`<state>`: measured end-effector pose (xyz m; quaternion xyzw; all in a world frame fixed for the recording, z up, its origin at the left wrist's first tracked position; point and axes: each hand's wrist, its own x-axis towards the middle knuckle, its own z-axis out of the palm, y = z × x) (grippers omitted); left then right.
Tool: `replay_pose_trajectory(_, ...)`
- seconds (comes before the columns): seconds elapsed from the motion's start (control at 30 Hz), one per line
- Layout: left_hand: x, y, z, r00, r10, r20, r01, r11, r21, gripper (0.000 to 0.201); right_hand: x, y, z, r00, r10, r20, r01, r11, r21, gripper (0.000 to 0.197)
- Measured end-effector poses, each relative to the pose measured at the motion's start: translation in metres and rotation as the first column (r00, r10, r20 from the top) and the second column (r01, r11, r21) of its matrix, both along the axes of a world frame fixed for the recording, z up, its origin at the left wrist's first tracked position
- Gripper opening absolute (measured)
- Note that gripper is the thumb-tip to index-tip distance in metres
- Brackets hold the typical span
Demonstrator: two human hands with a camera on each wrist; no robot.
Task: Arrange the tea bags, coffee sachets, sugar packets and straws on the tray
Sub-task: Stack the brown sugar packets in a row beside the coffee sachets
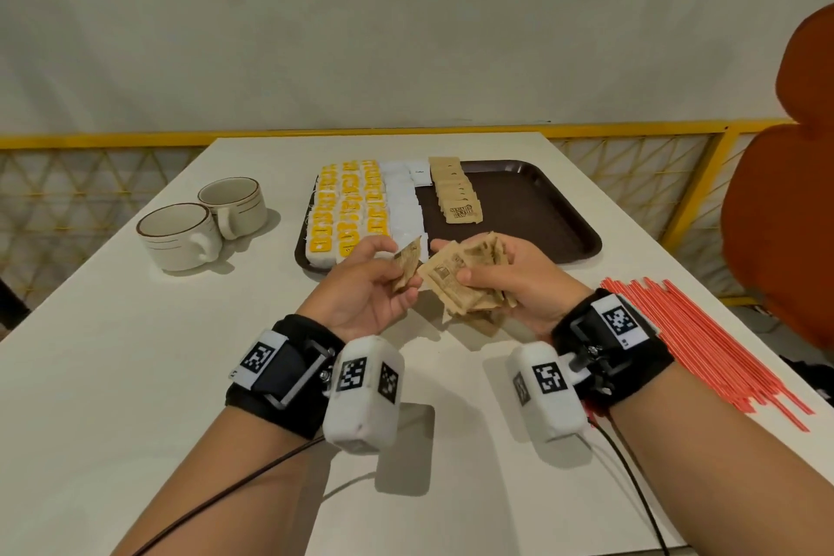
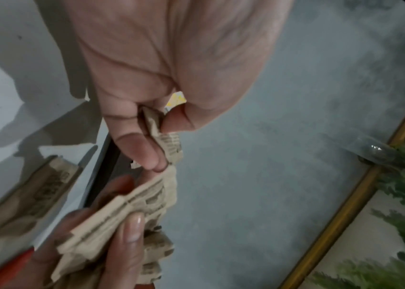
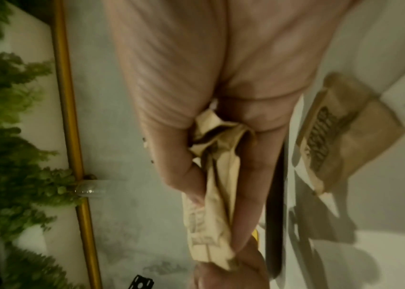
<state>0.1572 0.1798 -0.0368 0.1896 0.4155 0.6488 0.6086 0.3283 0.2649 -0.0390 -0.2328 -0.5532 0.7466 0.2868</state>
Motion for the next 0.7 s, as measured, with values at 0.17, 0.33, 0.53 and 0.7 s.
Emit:
replay_pose_trajectory(0.17, 0.008, -0.005, 0.004, 0.969, -0.125, 0.215, 0.126, 0.992, 0.008, 0.024, 0.005, 0.001, -0.002, 0.994, 0.100, -0.038, -0.099, 0.995, 0.033, 0.026)
replay_pose_trajectory(0.33, 0.007, -0.005, 0.001, 0.953, -0.196, 0.230, 0.190, 0.981, 0.049, 0.040, 0.007, 0.009, 0.002, 0.994, 0.111, 0.024, -0.113, 0.989, 0.098, 0.047)
replay_pose_trajectory(0.53, 0.006, -0.010, 0.000, 0.980, -0.196, -0.025, 0.197, 0.977, 0.077, 0.032, -0.001, 0.025, 0.028, 0.980, 0.140, 0.139, -0.149, 0.987, 0.054, 0.032)
replay_pose_trajectory(0.7, 0.005, -0.003, -0.003, 0.976, -0.197, -0.088, 0.194, 0.980, -0.047, 0.032, -0.011, 0.032, 0.041, 0.972, 0.132, 0.195, -0.146, 0.988, 0.059, 0.024)
